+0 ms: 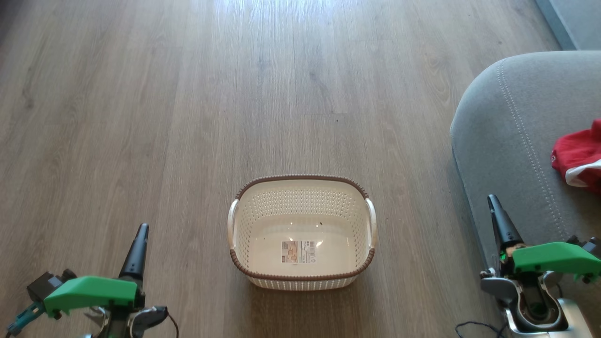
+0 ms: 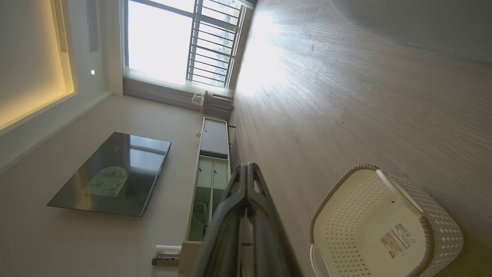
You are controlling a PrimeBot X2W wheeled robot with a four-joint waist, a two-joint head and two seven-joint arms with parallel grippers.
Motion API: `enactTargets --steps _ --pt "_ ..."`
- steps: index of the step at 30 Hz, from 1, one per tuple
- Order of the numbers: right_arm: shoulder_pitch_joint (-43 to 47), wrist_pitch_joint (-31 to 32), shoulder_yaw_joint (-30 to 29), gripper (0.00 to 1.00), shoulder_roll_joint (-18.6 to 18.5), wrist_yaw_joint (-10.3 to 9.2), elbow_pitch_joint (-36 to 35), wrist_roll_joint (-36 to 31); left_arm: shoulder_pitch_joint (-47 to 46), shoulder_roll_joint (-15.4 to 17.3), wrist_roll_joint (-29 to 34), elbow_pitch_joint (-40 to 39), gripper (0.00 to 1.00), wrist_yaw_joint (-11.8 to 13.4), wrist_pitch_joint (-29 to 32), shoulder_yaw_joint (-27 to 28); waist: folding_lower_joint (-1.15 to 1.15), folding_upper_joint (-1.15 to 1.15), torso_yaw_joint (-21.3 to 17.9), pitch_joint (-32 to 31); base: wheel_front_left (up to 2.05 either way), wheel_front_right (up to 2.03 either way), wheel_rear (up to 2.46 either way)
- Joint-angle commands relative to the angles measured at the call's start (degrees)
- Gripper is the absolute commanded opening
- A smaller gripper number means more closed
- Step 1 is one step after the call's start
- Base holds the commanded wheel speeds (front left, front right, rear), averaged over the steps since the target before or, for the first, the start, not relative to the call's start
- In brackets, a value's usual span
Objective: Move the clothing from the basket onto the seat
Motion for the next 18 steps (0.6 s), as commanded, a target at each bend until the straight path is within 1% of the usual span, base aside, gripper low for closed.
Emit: enactTargets --steps 1,18 --pt "-0.6 0.7 0.5 0.0 0.0 0.0 -2.7 2.2 -3.1 0.2 -2.2 -2.3 0.0 -0.1 0.6 2.0 0.0 0.0 0.0 0.0 0.0 0.0 0.0" --pt "-0.1 3.3 -0.6 0.0 0.1 0.0 -4.8 12.4 -3.2 0.0 -12.7 -3.8 0.0 -0.1 3.2 2.4 0.0 0.0 -0.3 -0.1 0.0 0.0 0.0"
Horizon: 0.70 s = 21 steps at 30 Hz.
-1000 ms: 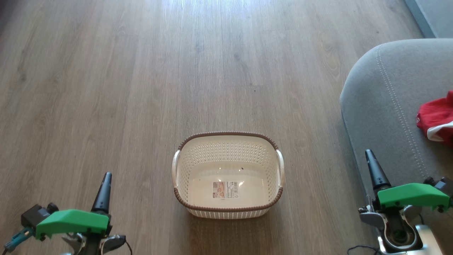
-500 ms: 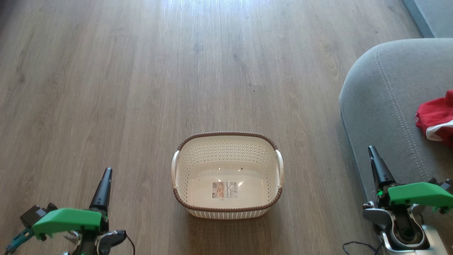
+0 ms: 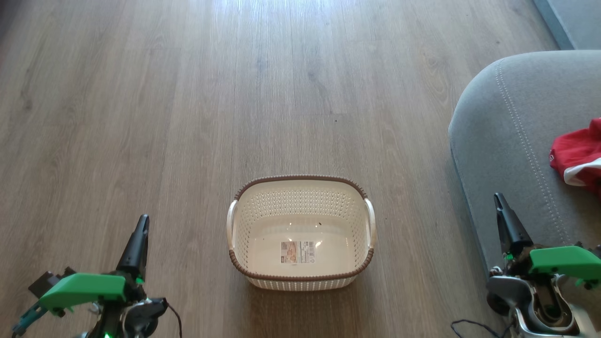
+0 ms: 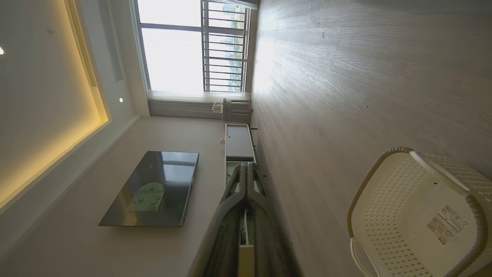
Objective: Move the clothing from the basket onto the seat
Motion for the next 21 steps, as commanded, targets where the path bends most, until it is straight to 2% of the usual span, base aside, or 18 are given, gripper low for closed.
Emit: enactTargets --steps 1,21 --pt "-1.2 0.7 0.8 0.0 0.0 0.01 -2.5 1.6 -2.8 0.2 -1.7 -2.3 0.0 -0.1 0.5 2.1 0.0 0.0 0.0 0.0 0.0 0.0 0.0" --pt "-1.2 1.0 0.7 0.0 0.0 0.01 -2.7 2.6 -2.8 0.2 -2.7 -2.4 0.0 -0.1 0.7 2.2 0.0 0.0 0.0 0.0 0.0 0.0 0.0"
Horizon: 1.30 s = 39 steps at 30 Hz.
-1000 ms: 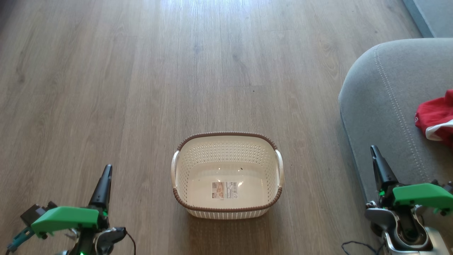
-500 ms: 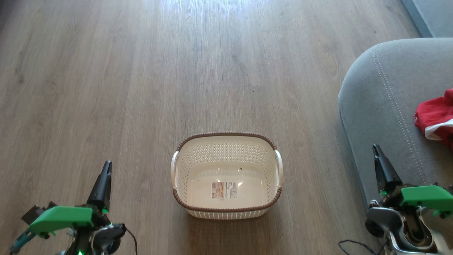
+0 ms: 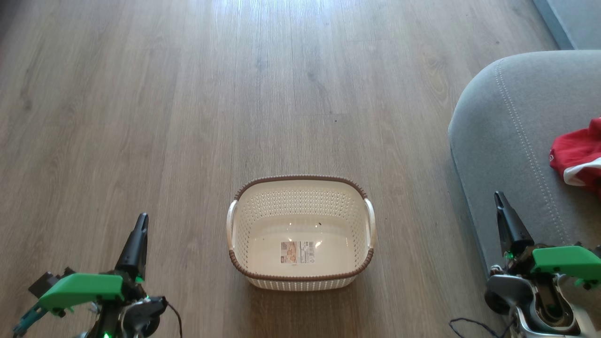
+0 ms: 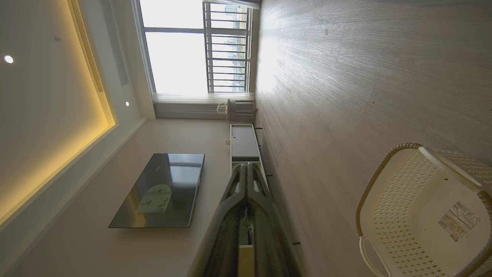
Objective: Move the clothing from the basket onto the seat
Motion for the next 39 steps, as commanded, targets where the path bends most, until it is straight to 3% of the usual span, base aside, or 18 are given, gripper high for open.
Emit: enactTargets --steps 1,39 --pt "-1.2 0.3 1.0 0.0 -0.2 0.01 -2.2 0.3 -2.8 0.4 -0.4 -2.0 0.0 -0.1 0.4 2.0 0.0 0.0 0.0 0.0 0.0 0.0 0.0" --pt "-1.2 0.3 1.0 0.0 -0.2 0.01 -2.2 0.3 -2.8 0.4 -0.4 -2.0 0.0 -0.1 0.4 2.0 0.0 0.0 0.0 0.0 0.0 0.0 0.0"
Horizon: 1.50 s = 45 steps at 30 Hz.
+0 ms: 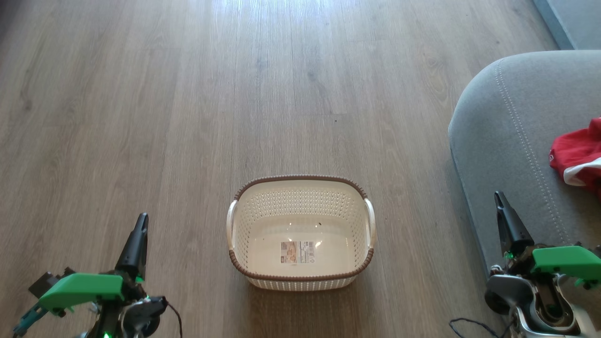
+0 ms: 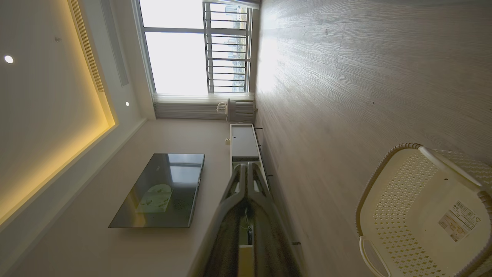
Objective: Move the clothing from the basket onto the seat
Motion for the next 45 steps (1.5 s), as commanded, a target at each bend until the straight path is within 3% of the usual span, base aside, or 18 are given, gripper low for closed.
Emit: enactTargets --steps 1,45 --pt "-1.2 0.3 1.0 0.0 -0.2 0.01 -2.2 0.3 -2.8 0.4 -0.4 -2.0 0.0 -0.1 0.4 2.0 0.0 0.0 0.0 0.0 0.0 0.0 0.0" --pt "-1.2 0.2 1.0 0.0 -0.2 0.01 -2.2 0.4 -2.8 0.4 -0.4 -2.0 0.0 -0.1 0.4 2.0 0.0 0.0 0.0 0.0 0.0 0.0 0.0"
